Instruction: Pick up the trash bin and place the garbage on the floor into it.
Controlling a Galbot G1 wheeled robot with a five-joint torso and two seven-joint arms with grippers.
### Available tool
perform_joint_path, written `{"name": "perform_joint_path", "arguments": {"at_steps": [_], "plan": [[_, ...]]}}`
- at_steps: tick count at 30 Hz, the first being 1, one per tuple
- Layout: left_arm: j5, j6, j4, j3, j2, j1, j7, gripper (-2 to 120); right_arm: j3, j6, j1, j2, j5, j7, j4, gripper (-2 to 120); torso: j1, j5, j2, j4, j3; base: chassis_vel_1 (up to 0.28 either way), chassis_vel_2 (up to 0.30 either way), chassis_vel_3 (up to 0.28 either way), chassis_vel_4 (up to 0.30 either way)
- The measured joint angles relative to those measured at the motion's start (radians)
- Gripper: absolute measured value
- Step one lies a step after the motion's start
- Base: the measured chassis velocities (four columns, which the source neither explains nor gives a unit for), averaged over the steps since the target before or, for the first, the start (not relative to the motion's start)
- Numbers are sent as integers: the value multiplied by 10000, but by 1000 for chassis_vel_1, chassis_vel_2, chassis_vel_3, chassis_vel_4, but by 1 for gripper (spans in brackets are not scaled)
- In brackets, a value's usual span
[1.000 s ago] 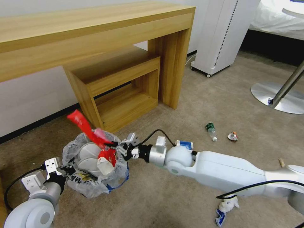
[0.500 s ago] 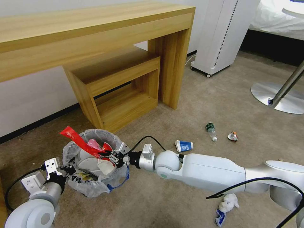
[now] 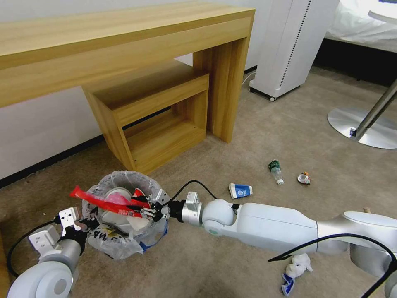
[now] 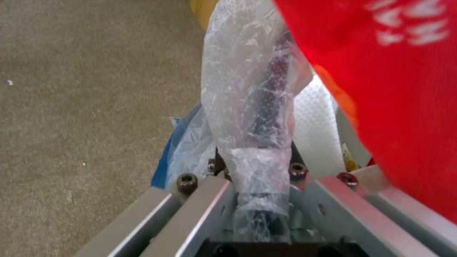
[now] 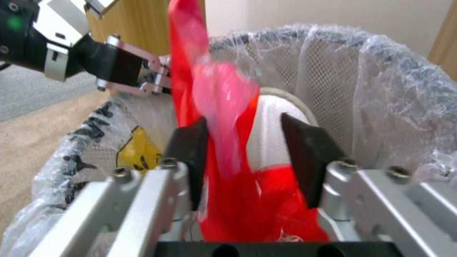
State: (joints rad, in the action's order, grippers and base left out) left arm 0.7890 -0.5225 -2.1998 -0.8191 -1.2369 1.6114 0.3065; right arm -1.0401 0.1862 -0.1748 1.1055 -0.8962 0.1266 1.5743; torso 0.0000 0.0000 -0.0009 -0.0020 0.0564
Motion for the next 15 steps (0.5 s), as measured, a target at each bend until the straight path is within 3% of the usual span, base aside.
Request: {"name": "perform_joint_path", "arguments": {"at_steps": [8,15], "plan": [[15,-11,50,2,43,-46,10,1,437,29,-70,-275,-88,-21,291,80,0,1,0,0,0,0,0,0,0],[16,-46,64,28,65,-70,40,1,701,30,-180,-505,-118,-10,510,99,0,1,0,-1,0,0,0,0,0]]}}
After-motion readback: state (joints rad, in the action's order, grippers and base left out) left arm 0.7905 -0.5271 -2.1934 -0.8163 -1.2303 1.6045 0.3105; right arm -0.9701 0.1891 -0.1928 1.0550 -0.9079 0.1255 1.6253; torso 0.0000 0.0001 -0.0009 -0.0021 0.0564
